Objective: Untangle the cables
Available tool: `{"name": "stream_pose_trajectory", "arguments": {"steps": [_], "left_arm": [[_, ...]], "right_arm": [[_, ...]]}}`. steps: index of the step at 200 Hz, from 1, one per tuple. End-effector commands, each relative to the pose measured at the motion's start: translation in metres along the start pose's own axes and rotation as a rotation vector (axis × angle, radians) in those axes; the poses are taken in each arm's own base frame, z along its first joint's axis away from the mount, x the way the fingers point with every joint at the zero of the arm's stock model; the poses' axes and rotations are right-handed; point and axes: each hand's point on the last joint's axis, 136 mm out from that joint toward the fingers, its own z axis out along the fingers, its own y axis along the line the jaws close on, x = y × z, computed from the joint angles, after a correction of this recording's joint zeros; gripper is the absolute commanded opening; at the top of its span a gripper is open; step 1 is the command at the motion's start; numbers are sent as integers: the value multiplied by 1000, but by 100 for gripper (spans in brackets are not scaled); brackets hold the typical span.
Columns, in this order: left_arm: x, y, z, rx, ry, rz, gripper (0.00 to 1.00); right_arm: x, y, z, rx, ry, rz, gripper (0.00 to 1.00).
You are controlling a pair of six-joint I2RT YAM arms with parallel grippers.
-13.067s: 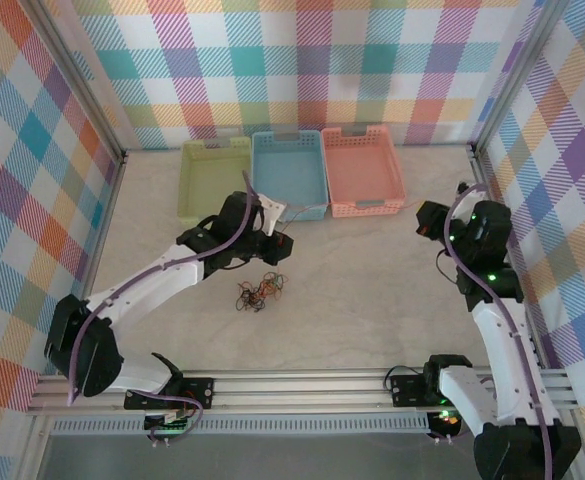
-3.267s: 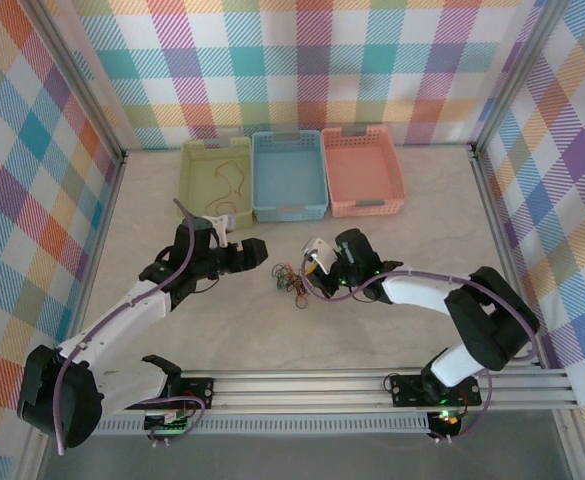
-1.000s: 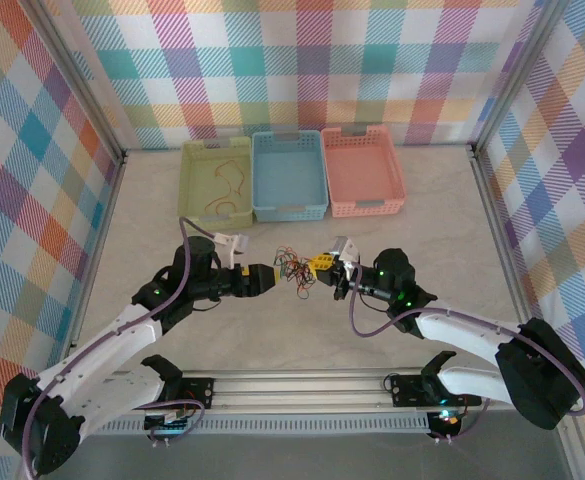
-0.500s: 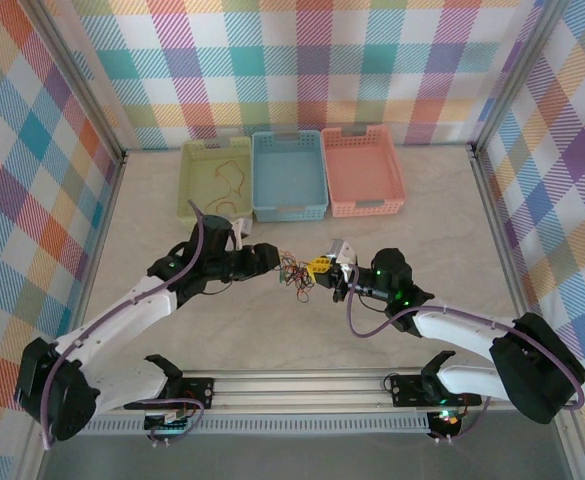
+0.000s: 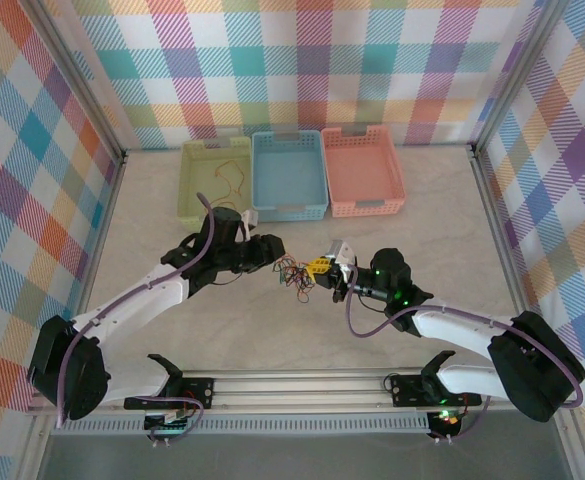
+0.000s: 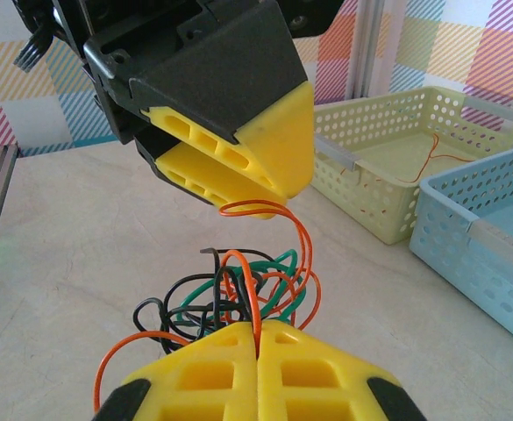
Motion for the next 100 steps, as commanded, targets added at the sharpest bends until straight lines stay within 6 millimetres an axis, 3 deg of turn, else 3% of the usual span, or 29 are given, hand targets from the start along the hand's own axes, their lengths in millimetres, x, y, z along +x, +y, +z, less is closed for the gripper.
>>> {"name": "stream_pose_trajectory", "arguments": {"steps": [1,42,61,100], "left_arm": [[-5,-20,2,57,-2,19,37],[-4,-16,8,54,4,18,22],[-5,-17,8,59,-1,25,0],[-9,-21,2,51,-22,83,0]], "right_arm": [[-10,5,2,-29,-36,-39,0],[-9,4,3,-26,-31,-39,0],[-9,4,3,-27,-29,-41,0],[-6,3,3,-17,-19,-41,0]]}}
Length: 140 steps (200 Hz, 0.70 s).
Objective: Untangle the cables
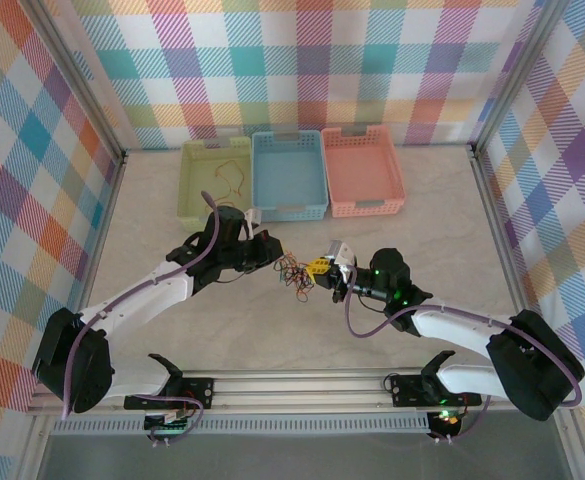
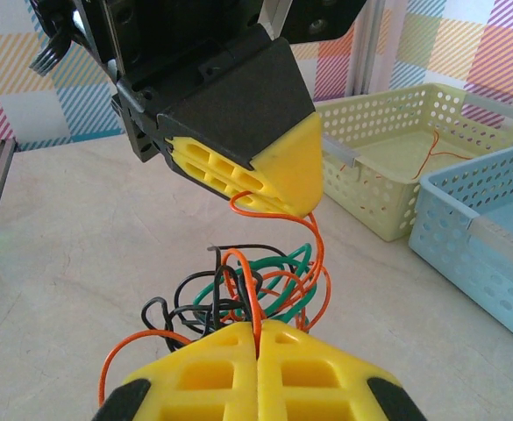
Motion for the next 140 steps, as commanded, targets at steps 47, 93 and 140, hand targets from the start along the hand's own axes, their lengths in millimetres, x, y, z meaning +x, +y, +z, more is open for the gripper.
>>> {"name": "stream_pose_trajectory", "arguments": {"steps": [47,93,140], "left_arm": [[-10,-47,-24,109,-37,230,0],[-4,-66,-42,181,-35,377,0],[13,-69,-43,240,8,473,0]], "right_arm": [[-5,-1,4,-1,-8,-30,33],[-11,-5,0,34,-37,-33,51],[-27,1,-5,13,-83,-22,58]]}}
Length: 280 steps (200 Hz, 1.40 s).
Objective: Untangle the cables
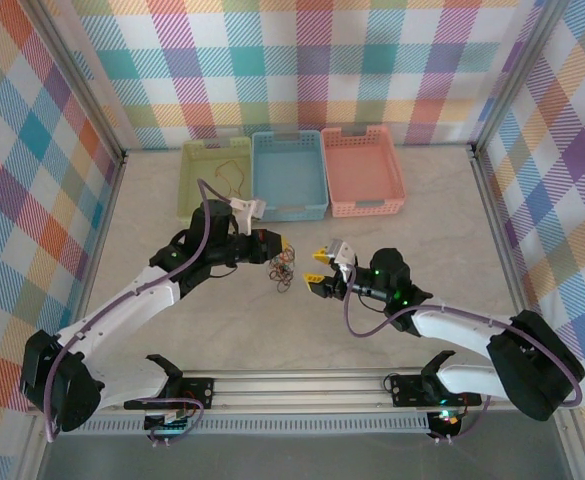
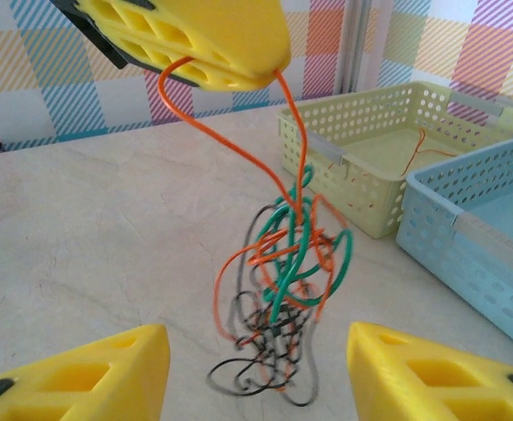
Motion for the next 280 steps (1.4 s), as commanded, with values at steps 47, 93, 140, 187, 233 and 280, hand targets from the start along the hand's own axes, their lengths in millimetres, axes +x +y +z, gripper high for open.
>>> {"name": "stream_pose_trajectory", "arguments": {"steps": [47,93,140,187,233,280], "left_arm": [[30,-37,5,196,80,155,0],[44,-48,10,252,127,190,0],[49,-58,9,300,133,204,0],[55,-68,9,331,150,218,0],[51,-68,9,297,134,206,0],[44,-68,5,254,126,188,0]], "right_arm": [[-26,7,-4,-32,-96,-16,59],[-22,14,1,-71,-115,-33,62],[-15,20,10,-95,-106,-55,64],[-6,22,18,-112,-87,-57,60],[-5,21,17,-105,-82,-57,54],[-11,21,13,-94,-97,-69,50]]}}
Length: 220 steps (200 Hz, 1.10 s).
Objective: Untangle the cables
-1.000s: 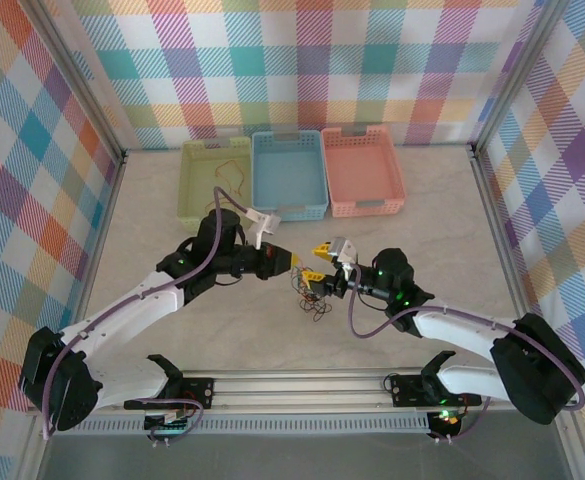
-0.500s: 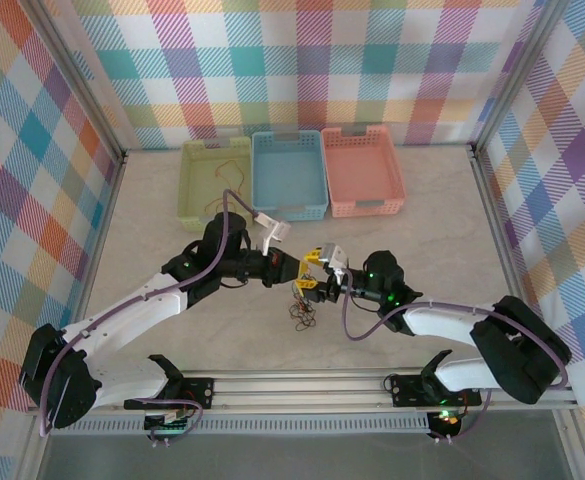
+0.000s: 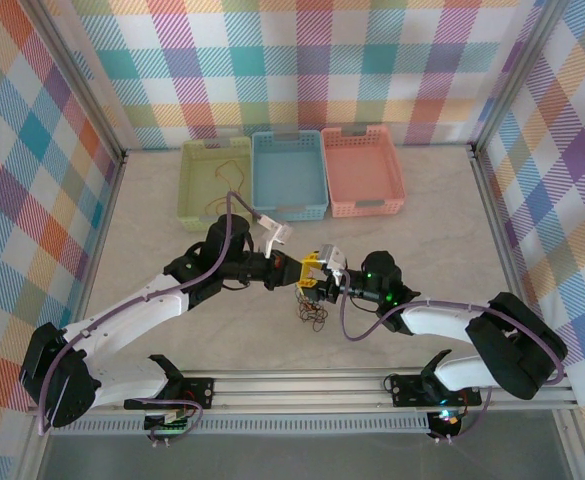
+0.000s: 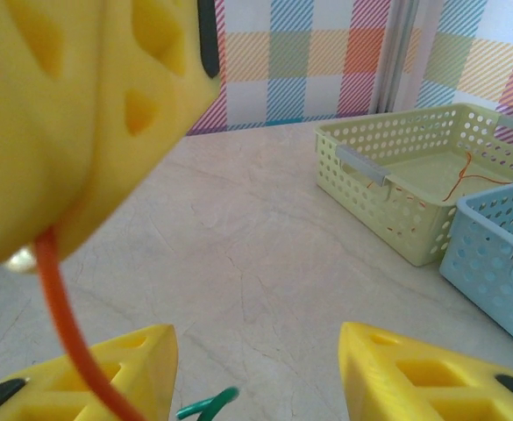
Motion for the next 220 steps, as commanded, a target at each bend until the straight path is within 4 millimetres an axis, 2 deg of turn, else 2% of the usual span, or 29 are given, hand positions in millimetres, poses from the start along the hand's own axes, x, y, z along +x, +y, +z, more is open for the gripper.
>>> {"name": "stream_pose_trajectory", "arguments": {"steps": [1,42,61,91,117,181,220], "left_arm": [[-13,-14,-7,2,-27,16,0],[-21,-26,-16,9,-57,17,0],[-23,-27,-18,-12,-57,21,0],[-25,-12,-24,-119,-78,46,0],[-24,-6,-23,-157,-46,63,0],[-19,-7,-24,-144,-43,72,0],[-17,-12,-25,-126,-34,69,0]], "right_arm": [[-17,5,-3,-14,-55,-45,50],[-21,6,-8,-8,-64,-67,47],[-26,13,-11,-44,-81,-80,47],[-31,44,-18,-220,-60,-143,53],[-43,59,-28,-287,-83,-193,54],[-57,40,-40,-118,-111,-237,57],[-62,24,-40,-23,-116,-216,58]]}}
